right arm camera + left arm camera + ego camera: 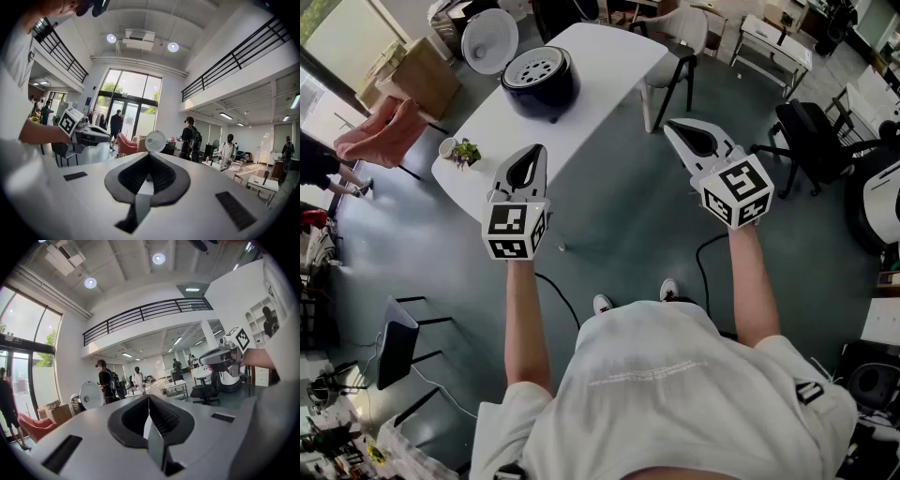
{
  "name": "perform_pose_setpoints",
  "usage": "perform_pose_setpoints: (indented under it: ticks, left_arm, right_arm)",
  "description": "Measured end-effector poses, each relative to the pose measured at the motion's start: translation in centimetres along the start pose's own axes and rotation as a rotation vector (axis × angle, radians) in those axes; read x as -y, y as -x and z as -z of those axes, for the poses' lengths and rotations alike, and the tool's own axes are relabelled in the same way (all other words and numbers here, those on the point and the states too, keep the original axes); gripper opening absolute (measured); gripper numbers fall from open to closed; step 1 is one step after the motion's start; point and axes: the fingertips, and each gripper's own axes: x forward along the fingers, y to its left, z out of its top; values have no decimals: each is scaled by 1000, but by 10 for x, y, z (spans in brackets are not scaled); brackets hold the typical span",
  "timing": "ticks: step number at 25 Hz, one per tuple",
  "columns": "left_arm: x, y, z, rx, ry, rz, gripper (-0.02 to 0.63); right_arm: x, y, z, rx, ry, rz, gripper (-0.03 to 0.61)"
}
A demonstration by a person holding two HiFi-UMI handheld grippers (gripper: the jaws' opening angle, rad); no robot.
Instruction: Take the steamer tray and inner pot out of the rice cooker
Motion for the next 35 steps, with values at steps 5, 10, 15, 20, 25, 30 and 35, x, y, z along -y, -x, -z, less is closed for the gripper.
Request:
perform_pose_setpoints:
  ticks: [5, 10, 15, 20, 25, 30, 35]
  left_arm:
    - [7, -7, 0, 5, 1, 14, 15]
    - [13, -12, 3, -11, 2, 22, 15]
    - [16, -17, 5, -24, 1, 12, 15]
    - [19, -26, -1, -21, -4, -5, 17]
    - [26, -40, -6, 0, 16, -42, 24]
    - [38, -58, -8, -12, 49, -88, 182]
    - [61, -69, -16, -19, 45, -132, 196]
  right_arm:
    - [3, -2, 6, -9, 0, -2, 25]
    - [9, -3, 9, 6, -57, -27, 25]
    - [13, -6, 17, -13, -42, -46, 25]
    - [28, -9, 15, 15, -57, -63, 26]
    - [50, -11, 17, 29, -55, -88, 29]
    - [77, -8, 22, 42, -54, -130, 141]
    - [103, 4, 27, 46, -60, -178, 166]
